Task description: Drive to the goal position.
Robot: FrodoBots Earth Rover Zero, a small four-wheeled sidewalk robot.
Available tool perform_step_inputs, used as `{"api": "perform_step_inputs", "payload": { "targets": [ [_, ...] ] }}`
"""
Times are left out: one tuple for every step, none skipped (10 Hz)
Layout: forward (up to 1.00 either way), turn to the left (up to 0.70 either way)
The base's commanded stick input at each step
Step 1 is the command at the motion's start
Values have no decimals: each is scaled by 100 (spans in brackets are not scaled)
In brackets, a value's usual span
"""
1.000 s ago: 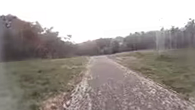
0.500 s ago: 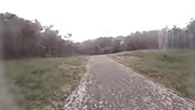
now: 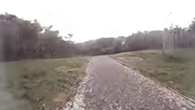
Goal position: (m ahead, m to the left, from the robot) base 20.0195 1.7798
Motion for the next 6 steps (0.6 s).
{"api": "perform_step_inputs", "payload": {
  "targets": [
    [70,-14],
    [70,-14],
    [70,-14],
    [70,-14],
    [70,-14],
    [70,-7]
  ]
}}
